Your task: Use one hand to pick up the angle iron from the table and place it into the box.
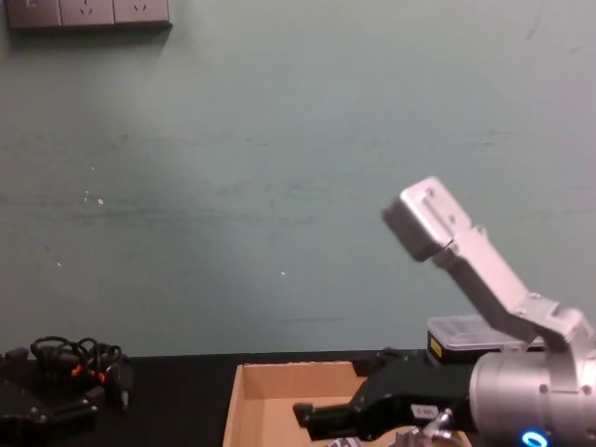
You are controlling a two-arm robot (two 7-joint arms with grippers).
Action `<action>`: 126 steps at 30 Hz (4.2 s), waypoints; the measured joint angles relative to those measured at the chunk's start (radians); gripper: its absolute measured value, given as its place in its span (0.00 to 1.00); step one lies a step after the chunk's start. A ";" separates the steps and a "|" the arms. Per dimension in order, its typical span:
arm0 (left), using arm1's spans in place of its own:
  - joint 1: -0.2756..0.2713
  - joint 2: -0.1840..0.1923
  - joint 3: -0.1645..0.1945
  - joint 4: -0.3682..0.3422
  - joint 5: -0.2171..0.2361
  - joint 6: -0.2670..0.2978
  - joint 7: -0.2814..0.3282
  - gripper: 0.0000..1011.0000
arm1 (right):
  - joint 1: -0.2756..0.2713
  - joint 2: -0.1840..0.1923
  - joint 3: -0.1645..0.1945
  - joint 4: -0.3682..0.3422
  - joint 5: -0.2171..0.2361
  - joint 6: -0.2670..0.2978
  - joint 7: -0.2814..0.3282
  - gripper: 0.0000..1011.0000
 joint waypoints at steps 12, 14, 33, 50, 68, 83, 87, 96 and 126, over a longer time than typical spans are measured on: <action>0.000 0.000 0.000 0.000 0.000 0.000 0.000 1.00 | -0.111 0.097 0.065 -0.234 0.092 -0.011 0.057 0.99; 0.000 0.000 0.000 0.000 0.000 0.000 0.000 1.00 | -0.133 0.132 0.067 -0.281 0.109 -0.011 0.082 0.99; 0.000 0.000 0.000 0.000 0.000 0.000 0.000 1.00 | -0.168 0.342 -0.029 -0.401 0.160 -0.030 0.305 0.99; 0.000 0.000 0.000 0.000 0.000 0.000 0.000 1.00 | -0.085 0.310 -0.140 -0.254 0.153 -0.014 0.346 0.99; 0.000 0.000 0.000 0.000 0.000 0.000 0.000 1.00 | 0.034 0.224 -0.226 -0.048 0.180 -0.036 0.401 0.99; 0.000 0.000 0.000 0.000 0.000 0.000 0.000 1.00 | 0.080 0.194 -0.242 0.007 0.194 -0.049 0.393 0.99; 0.000 0.000 0.000 0.000 0.000 0.000 0.000 1.00 | 0.094 0.185 -0.246 0.031 0.200 -0.051 0.398 0.99; 0.000 0.000 0.000 0.000 0.000 0.000 0.000 1.00 | 0.114 0.171 -0.261 0.065 0.208 -0.052 0.414 0.99; 0.000 0.000 0.000 0.000 0.000 0.000 0.000 1.00 | 0.116 0.163 -0.280 0.086 0.216 -0.056 0.417 0.74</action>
